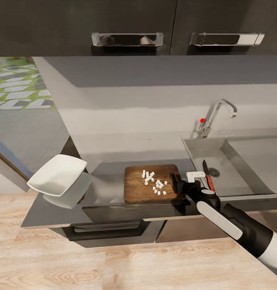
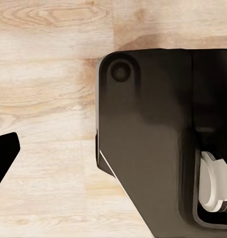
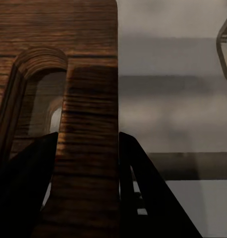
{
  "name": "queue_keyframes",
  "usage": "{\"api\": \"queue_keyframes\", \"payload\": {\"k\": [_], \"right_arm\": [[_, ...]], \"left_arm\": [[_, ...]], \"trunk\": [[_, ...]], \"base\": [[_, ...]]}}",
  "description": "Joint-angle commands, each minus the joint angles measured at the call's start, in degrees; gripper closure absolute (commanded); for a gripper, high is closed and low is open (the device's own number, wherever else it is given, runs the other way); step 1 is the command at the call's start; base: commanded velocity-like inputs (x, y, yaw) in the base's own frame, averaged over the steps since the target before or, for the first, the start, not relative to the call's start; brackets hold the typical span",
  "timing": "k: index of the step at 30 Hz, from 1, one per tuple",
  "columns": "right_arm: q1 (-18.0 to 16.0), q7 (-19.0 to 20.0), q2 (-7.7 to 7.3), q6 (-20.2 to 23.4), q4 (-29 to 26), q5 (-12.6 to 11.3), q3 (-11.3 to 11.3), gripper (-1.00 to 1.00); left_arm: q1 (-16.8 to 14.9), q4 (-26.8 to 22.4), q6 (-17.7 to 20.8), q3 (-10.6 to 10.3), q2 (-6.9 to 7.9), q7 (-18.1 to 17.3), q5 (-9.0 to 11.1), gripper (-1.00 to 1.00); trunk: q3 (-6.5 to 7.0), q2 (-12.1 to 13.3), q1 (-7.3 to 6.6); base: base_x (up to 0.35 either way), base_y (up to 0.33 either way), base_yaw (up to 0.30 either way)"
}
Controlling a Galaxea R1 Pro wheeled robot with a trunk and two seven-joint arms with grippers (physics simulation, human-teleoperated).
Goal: In the kitchen, take the Vidalia onion out of the sink, dice it on the chopping board with the paring knife, put the diced onion into the bowl on the countertop, then place both the paring knife and the chopping board into the sink.
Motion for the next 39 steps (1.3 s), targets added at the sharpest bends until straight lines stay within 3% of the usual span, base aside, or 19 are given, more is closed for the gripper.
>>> {"api": "queue_keyframes", "payload": {"k": [1, 17, 29, 39], "right_arm": [[-0.10, -0.45, -0.04, 0.21, -0.10, -0.42, 0.15, 1.00], [-0.10, -0.53, -0.04, 0.39, -0.14, -0.68, 0.14, 1.00], [-0.10, -0.53, -0.05, 0.38, -0.15, -0.68, 0.14, 1.00], [-0.10, -0.53, -0.04, 0.39, -0.16, -0.68, 0.14, 1.00]], "left_arm": [[0.01, -0.14, -0.06, -0.49, 0.06, 0.57, 0.16, -1.00], [0.01, -0.13, -0.06, -0.49, 0.08, 0.57, 0.16, -1.00], [0.01, 0.48, -0.06, -0.46, 0.03, 0.57, 0.16, -1.00], [0.01, 0.48, -0.06, -0.40, 0.08, 0.57, 0.16, -1.00]], "trunk": [[-0.02, -0.10, 0.04], [1.19, -0.10, 0.04], [2.14, -0.10, 0.04], [2.93, -0.10, 0.04]], "base": [[0.000, 0.000, 0.000], [-0.004, 0.000, 0.000], [-0.237, 0.000, 0.000], [0.075, 0.135, 0.000]]}}
